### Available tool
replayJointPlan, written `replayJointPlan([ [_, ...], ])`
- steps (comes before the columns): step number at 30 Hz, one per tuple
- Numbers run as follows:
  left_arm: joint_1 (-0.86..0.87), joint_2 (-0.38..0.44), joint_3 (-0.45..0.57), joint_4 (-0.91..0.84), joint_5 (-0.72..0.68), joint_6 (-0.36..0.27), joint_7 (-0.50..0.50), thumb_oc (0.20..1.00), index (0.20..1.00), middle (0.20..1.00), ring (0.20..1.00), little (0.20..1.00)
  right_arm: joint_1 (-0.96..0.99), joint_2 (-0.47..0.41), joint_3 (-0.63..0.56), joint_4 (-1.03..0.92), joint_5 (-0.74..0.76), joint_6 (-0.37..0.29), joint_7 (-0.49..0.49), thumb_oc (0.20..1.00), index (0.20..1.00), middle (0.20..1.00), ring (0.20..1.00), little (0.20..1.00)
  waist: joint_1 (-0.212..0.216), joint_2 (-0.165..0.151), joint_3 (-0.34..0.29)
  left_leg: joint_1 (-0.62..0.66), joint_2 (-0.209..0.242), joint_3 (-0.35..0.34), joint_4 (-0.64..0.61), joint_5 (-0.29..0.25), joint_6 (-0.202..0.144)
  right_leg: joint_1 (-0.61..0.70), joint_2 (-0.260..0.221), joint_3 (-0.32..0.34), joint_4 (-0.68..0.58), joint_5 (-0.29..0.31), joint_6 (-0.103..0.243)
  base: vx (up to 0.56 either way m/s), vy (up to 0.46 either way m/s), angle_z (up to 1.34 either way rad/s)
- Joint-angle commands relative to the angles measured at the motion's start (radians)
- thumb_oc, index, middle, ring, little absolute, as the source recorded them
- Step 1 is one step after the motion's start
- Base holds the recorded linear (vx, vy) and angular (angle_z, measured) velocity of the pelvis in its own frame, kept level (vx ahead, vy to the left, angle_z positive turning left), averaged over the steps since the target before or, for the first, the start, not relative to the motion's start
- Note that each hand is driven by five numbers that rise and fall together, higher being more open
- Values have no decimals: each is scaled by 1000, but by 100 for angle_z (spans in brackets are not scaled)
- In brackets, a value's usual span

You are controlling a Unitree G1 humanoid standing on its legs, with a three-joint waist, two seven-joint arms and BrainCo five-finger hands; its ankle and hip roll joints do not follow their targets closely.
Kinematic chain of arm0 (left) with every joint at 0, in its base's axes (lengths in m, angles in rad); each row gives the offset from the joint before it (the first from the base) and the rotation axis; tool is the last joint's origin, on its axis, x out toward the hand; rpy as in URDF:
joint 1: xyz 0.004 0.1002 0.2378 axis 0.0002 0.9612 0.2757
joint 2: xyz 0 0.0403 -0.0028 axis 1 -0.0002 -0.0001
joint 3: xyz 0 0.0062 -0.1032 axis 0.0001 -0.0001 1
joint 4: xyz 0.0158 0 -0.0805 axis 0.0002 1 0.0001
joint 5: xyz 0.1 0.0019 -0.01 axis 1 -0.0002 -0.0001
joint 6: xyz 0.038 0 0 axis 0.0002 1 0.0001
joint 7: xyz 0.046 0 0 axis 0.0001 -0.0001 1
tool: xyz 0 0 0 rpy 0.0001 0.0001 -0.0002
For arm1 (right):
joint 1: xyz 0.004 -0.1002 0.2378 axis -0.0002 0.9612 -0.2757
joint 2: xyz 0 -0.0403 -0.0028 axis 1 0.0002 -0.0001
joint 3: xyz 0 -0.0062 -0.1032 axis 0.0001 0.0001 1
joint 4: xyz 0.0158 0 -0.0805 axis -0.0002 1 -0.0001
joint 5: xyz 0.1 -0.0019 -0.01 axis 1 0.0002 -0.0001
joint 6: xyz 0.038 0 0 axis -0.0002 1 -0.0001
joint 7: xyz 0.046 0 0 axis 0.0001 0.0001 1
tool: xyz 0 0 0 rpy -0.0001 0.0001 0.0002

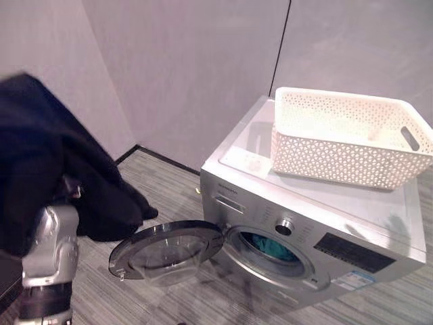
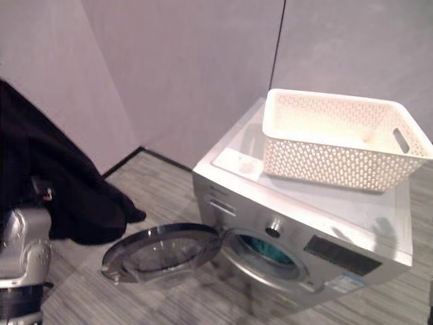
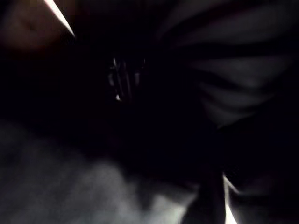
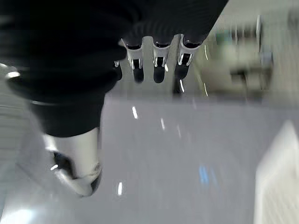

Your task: Grab the laundry basket,head to the washer,open it,put in the laundry and shut it.

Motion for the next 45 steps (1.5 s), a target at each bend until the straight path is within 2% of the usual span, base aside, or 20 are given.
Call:
replayJointPlan([
  [1,-33,40,38,-83,56,-32,-76,200,200,200,200,200,22,-38,-43,-57,-160,-10,-44,1000,1000,1000,1000,1000,7,-23,-70,126,-36,39,11,-192,75,-97,-20,40,31,38,13,-9,29,-3],
  [3,108,-20,85,-140,95,-19,-119,200,200,200,200,200,110,25,-78,-87,-230,17,-30,1000,1000,1000,1000,1000,-6,-21,-66,136,-40,62,11,-206,88,-108,-17,68,33,45,18,-27,60,-7],
  [8,317,-126,132,-213,177,-5,-165,200,200,200,200,200,241,194,-81,-64,-259,36,-13,1000,1000,1000,1000,1000,-21,-18,-44,152,-53,98,13,-225,114,-133,-15,113,43,61,23,-34,68,-40],
  [11,390,-169,142,-246,184,-3,-177,200,200,200,200,200,301,246,-73,-30,-293,53,-30,1000,1000,1000,1000,1000,-20,-15,-43,160,-58,109,12,-238,125,-136,-18,124,45,59,31,-29,60,-21],
  [13,458,-161,168,-265,300,-24,-150,200,200,200,200,200,378,291,-73,89,-349,85,-92,1000,1000,1000,1000,1000,-24,-15,-25,161,-67,116,16,-240,132,-145,-23,131,54,69,37,-55,82,-19],
  [15,492,-184,148,-279,262,-37,-145,200,200,200,200,200,412,325,-60,173,-349,101,-137,1000,1000,1000,1000,1000,-25,-16,-21,162,-75,115,14,-244,136,-150,-31,133,54,71,42,-46,68,-5],
  [17,516,-172,100,-270,249,-34,-155,200,200,200,200,200,413,350,-33,297,-309,103,-172,1000,1000,1000,1000,1000,-25,-17,-18,161,-83,113,20,-247,144,-155,-40,134,56,80,50,-69,59,0],
  [19,533,-158,38,-248,231,-28,-176,200,200,200,200,200,396,357,32,406,-274,113,-158,1000,1000,1000,1000,1000,-22,-18,-8,159,-92,113,26,-251,149,-160,-48,138,59,87,55,-60,46,-2],
  [20,533,-157,39,-247,230,-29,-176,200,200,200,200,200,395,355,33,409,-273,110,-158,1000,1000,1000,1000,1000,-22,-19,-8,159,-92,113,27,-251,150,-161,-48,139,59,87,55,-71,40,-3],
  [21,516,-142,-63,-171,197,-17,-216,200,200,200,200,200,350,377,140,547,-225,111,-118,1000,1000,1000,1000,1000,-18,-18,9,158,-97,116,39,-254,153,-163,-54,142,65,91,57,-78,31,-3],
  [24,494,-122,-202,-28,193,11,-245,200,200,200,200,200,292,419,277,646,-165,114,-51,1000,1000,1000,1000,1000,-17,-19,32,155,-106,122,50,-253,158,-173,-62,152,74,98,60,-76,28,-12],
  [28,400,-132,-409,232,220,48,-277,200,200,200,200,200,196,476,509,669,-128,119,53,1000,1000,1000,1000,1000,-15,-9,68,158,-111,130,57,-250,158,-174,-70,156,78,99,61,-46,24,-17],
  [30,361,-149,-479,324,222,68,-288,200,200,200,200,200,161,498,586,673,-100,120,90,1000,1000,1000,1000,1000,-13,-7,77,150,-117,133,54,-239,155,-181,-78,152,72,106,60,-37,19,-15],
  [35,307,-174,-586,378,193,82,-286,200,200,200,200,200,100,503,780,594,-138,132,139,1000,1000,1000,1000,1000,3,4,104,126,-118,122,55,-222,146,-186,-91,121,59,110,59,-22,-1,5],
  [37,293,-174,-603,384,196,81,-286,200,200,200,200,200,88,503,809,583,-149,133,144,1000,1000,1000,1000,1000,5,5,107,121,-117,118,54,-219,144,-186,-92,115,56,109,59,-9,-25,25],
  [38,248,-177,-650,406,205,83,-275,200,200,200,200,200,46,492,890,567,-191,135,152,1000,1000,1000,1000,1000,20,6,119,109,-114,106,54,-213,138,-186,-94,98,54,104,56,-8,-30,22],
  [45,83,-227,-749,500,222,74,-213,200,200,200,200,200,-98,511,997,573,-168,124,130,1000,1000,1000,1000,1000,43,3,182,42,-107,67,77,-191,124,-214,-97,72,69,91,44,-78,-50,25],
])
